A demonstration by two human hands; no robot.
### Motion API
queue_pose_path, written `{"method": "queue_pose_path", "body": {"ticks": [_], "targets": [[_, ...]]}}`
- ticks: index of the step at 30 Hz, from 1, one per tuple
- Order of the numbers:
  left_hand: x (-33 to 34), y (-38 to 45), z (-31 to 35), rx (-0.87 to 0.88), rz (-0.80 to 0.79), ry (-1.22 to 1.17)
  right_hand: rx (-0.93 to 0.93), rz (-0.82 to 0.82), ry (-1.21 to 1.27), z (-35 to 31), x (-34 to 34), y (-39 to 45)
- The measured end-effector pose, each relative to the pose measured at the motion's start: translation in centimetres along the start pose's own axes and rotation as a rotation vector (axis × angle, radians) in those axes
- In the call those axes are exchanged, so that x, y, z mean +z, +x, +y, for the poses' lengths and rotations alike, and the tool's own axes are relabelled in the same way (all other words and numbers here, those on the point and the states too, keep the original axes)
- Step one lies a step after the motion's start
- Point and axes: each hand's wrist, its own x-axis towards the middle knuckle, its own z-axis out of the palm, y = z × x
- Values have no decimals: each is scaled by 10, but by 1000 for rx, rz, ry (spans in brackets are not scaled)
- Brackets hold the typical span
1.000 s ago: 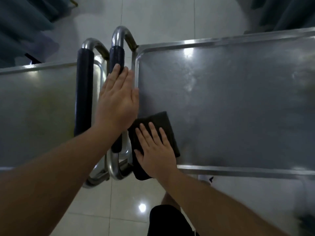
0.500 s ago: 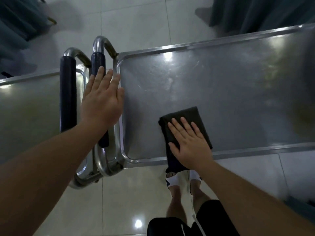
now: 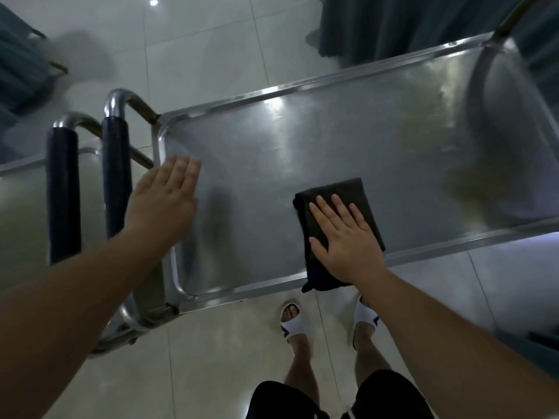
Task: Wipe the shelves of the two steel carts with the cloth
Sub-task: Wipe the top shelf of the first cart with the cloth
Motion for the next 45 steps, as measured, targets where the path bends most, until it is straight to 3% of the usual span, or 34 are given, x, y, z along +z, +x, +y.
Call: {"method": "queue_pose_path", "body": {"ticks": [6, 15, 25, 31, 35, 39, 41, 45], "targets": [[-28, 12, 134, -91, -122, -393, -14, 15, 1, 54, -9, -7], [-40, 46, 262, -160, -116, -610, -24, 20, -41, 161, -31, -20], [-12, 74, 292, -392, 0, -607, -6, -23, -133, 313, -75, -41], [10, 77, 286, -543, 66, -620, 141, -37, -151, 381, -95, -56], [17, 78, 287, -553, 87, -637, 459, 74, -89, 375, -94, -46], [19, 79, 287, -550, 88, -634, 807, 178, 27, 322, -80, -28], [19, 79, 289, -545, 90, -631, 813, 201, 70, 271, -70, -17], [18, 78, 289, -542, 85, -638, 515, 187, 73, 161, -45, 7]]}}
